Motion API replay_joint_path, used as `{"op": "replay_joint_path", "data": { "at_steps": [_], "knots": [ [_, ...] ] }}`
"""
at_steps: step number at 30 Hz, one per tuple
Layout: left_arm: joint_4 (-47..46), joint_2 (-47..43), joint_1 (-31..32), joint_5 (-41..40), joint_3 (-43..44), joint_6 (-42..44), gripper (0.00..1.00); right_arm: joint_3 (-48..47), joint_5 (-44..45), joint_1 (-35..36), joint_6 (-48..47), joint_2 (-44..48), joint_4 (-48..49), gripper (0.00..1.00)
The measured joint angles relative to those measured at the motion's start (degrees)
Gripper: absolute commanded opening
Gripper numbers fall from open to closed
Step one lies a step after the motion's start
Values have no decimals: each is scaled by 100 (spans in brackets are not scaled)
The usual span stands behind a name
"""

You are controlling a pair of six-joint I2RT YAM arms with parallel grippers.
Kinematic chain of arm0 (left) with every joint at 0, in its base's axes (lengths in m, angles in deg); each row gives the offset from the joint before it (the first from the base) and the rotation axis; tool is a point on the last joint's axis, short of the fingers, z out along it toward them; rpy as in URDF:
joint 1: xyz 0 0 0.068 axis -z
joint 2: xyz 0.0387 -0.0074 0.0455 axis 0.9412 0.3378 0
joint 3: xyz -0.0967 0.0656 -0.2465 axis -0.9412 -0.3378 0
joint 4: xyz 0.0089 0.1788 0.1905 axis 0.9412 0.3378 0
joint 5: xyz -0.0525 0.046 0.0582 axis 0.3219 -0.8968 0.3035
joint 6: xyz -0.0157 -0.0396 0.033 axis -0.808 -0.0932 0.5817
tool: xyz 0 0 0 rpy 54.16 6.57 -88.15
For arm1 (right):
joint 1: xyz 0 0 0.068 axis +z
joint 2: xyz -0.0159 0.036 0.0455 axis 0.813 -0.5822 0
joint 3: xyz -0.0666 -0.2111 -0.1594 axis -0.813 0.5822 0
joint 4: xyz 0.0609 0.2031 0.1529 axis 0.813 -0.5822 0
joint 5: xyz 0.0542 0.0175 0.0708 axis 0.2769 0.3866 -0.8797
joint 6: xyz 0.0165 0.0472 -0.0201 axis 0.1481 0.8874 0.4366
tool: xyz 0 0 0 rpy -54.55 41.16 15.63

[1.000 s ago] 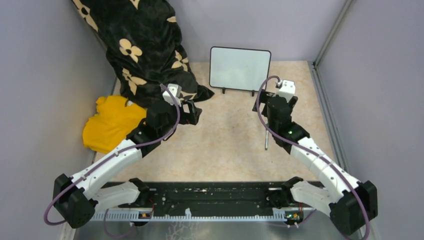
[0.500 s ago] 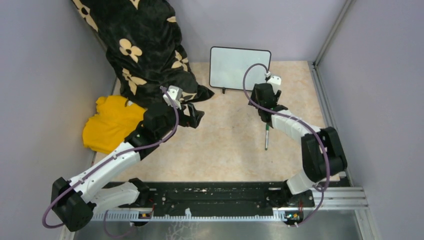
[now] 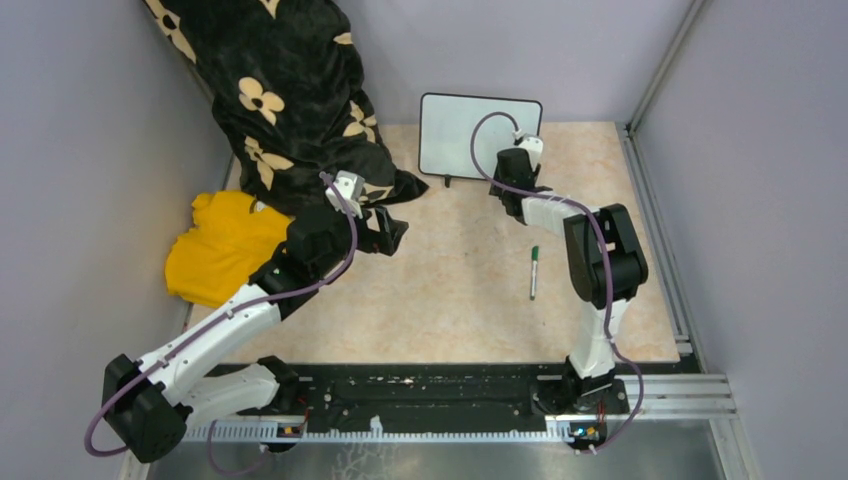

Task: Write a sentence on the whiteboard
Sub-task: Move the whiteboard to the center of the board.

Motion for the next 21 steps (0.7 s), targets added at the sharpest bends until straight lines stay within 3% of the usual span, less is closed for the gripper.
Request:
{"op": "replay_joint_path", "data": {
  "at_steps": [8, 21],
  "knots": [
    [-4, 125, 0, 0, 0, 0, 99, -494, -61, -96, -68, -592, -48, 50],
    [-4, 286, 0, 2, 0, -2, 99, -767, -107, -144, -208, -990, -138, 38]
  ]
}}
